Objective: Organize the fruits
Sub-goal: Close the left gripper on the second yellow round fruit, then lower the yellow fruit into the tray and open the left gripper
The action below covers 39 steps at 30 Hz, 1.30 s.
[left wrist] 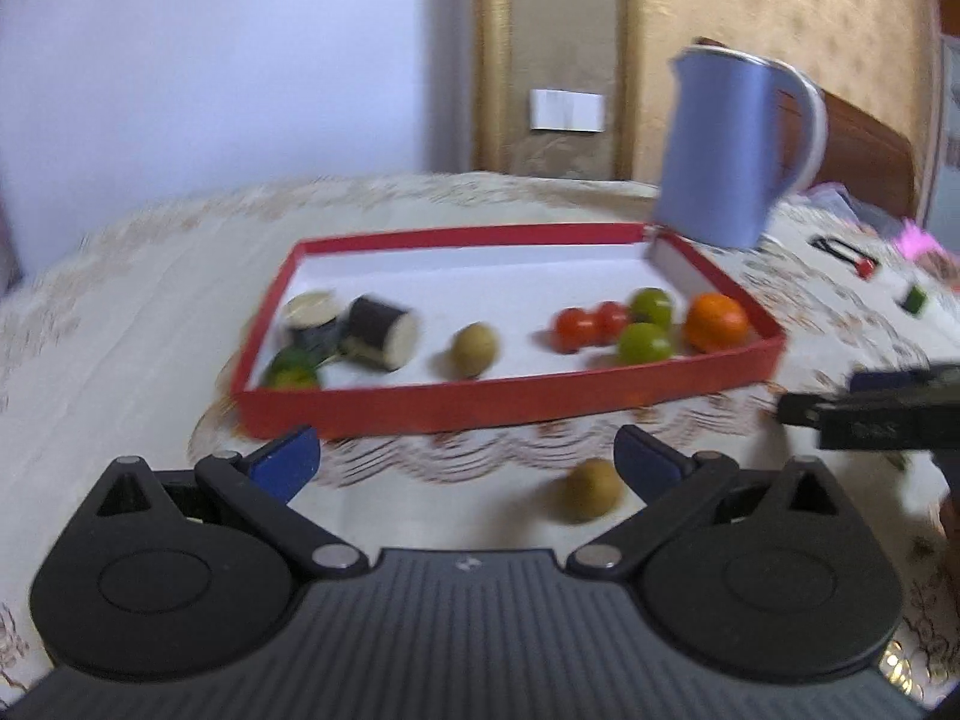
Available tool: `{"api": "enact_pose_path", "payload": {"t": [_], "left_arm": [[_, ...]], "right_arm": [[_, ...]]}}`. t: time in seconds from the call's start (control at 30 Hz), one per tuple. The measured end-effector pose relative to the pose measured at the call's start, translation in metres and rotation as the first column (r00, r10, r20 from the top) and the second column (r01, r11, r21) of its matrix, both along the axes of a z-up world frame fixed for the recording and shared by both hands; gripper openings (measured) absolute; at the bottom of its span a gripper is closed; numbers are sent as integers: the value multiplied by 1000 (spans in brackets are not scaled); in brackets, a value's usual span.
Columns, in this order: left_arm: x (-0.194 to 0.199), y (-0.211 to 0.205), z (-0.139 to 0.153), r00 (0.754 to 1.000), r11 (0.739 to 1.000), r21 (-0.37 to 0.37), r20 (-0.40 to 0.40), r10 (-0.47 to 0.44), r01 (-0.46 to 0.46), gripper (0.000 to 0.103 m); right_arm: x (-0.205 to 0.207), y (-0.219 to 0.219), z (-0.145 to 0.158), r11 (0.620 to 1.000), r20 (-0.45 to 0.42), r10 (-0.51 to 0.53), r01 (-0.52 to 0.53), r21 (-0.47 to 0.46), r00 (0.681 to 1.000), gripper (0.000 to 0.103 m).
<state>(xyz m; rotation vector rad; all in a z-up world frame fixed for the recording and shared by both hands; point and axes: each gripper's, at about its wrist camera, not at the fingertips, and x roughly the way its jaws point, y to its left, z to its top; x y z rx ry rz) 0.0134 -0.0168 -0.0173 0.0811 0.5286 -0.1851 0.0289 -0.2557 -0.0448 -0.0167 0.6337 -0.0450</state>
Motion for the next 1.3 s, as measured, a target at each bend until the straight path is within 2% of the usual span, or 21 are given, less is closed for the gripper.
{"api": "enact_pose_path", "payload": {"t": [0.07,0.1,0.13,0.27,0.3,0.4,0.43,0.6,0.8,1.0,1.13,1.3], "left_arm": [[-1,-13,0,1000,1000,15,-3,-17,17,96],[0,-18,-2,1000,999,25,-12,-28,28,84],[2,-22,-5,999,999,35,-30,-31,32,78],[12,-25,-20,995,999,15,-99,-30,32,64],[11,-23,-22,995,1000,2,-94,-28,29,61],[9,-23,-22,995,999,-3,-86,-45,45,29],[9,-24,-21,995,999,-5,-88,-49,49,25],[11,-27,-19,995,999,7,-86,-50,51,25],[21,-26,9,999,999,-17,-23,-47,47,25],[56,-36,28,999,1000,11,34,13,-14,25],[91,-41,24,997,997,14,11,80,-80,25],[125,-43,5,990,990,32,-37,139,-137,25]], "right_arm": [[1,1,0,1000,-2,2,-2,-1,1000,80],[2,0,-1,1000,-2,2,-2,0,1000,81],[2,-1,-1,1000,-2,3,-3,2,1000,82],[3,0,-2,1000,-5,6,-6,3,1000,82],[3,0,-2,1000,-5,6,-6,3,1000,82],[3,0,-2,1000,-6,9,-9,6,1000,84],[3,0,-2,1000,-8,9,-9,7,1000,84],[3,0,-2,1000,-8,9,-9,7,1000,84],[3,0,-2,1000,-8,11,-10,9,1000,85],[3,-1,-1,1000,-5,12,-11,20,1000,85],[2,-3,-1,999,0,11,-11,37,1000,85],[1,-6,-1,998,7,11,-12,63,1000,85]]}}
